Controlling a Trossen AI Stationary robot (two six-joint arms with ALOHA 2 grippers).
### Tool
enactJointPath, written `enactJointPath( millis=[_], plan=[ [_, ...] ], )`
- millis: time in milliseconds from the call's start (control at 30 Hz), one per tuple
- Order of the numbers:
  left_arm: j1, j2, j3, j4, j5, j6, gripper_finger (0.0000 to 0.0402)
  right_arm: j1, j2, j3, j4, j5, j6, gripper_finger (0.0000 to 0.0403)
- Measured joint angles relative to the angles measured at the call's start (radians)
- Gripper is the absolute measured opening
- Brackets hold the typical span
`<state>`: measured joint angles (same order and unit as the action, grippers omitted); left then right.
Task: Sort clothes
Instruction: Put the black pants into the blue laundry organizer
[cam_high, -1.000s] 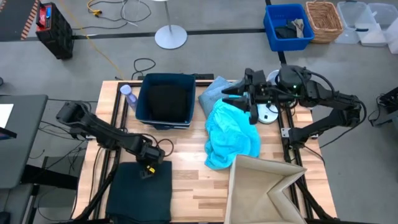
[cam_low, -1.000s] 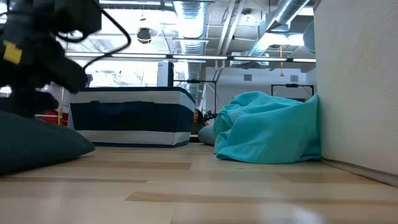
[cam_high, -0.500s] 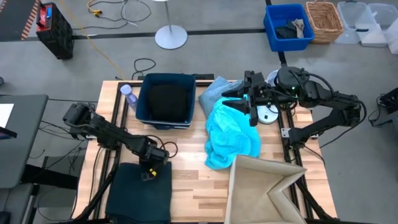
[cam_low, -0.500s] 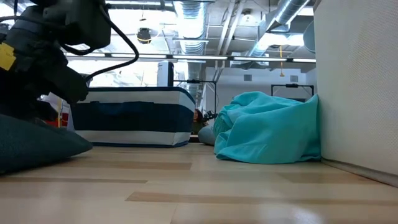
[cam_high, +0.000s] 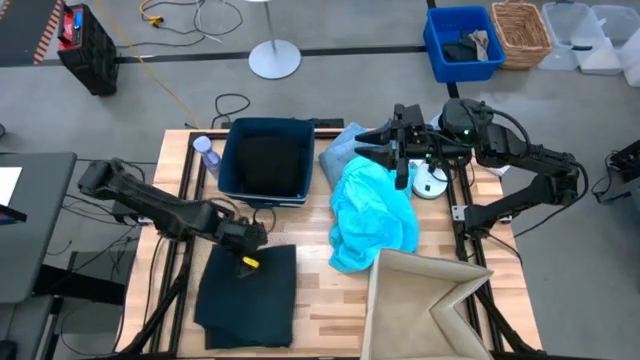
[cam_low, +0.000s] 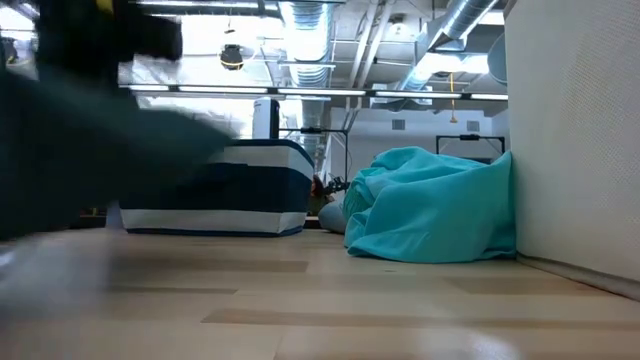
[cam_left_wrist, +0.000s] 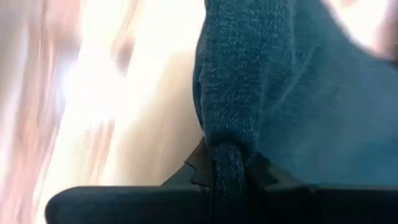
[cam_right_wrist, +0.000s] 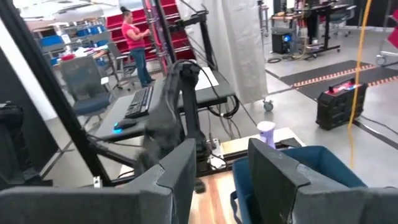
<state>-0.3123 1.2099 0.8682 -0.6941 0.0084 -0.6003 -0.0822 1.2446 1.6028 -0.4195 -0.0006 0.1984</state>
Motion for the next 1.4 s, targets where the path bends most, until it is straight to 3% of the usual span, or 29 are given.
enactJointPath(
  millis=[133,300,600,733,867,1033,1167,1400],
  plan=[
    [0.014,-0.127,0.126,-0.036,-0.021,0.064,0.0022,-0.016,-0.001,0.000,0.014,0.000,-0.041,0.0166],
    [0.036,-0.235,0.289,-0.024,-0.146,0.162,0.0022,-0.016,-0.001,0.000,0.018,0.000,-0.047,0.0166],
    [0.142,-0.285,0.508,0.089,-0.289,0.440,0.0022,-0.002,-0.001,0.000,0.022,0.000,-0.117,0.0166],
    [0.217,-0.277,0.528,0.114,-0.521,0.441,0.0022,-0.005,-0.001,0.000,0.051,0.000,-0.117,0.0166],
    [0.284,-0.235,0.523,0.057,-0.646,0.387,0.0021,-0.004,-0.001,0.000,0.071,0.000,-0.102,0.0166],
    [0.357,-0.157,0.470,0.018,-0.707,0.353,0.0021,-0.005,-0.001,0.000,0.063,0.000,-0.102,0.0166],
    [0.415,-0.081,0.466,-0.115,-0.761,0.257,0.0021,-0.005,-0.001,0.000,0.063,0.000,-0.099,0.0166],
    [0.515,0.053,0.468,-0.200,-0.739,0.228,0.0020,0.012,-0.001,0.000,0.061,0.000,-0.034,0.0166]
  ],
)
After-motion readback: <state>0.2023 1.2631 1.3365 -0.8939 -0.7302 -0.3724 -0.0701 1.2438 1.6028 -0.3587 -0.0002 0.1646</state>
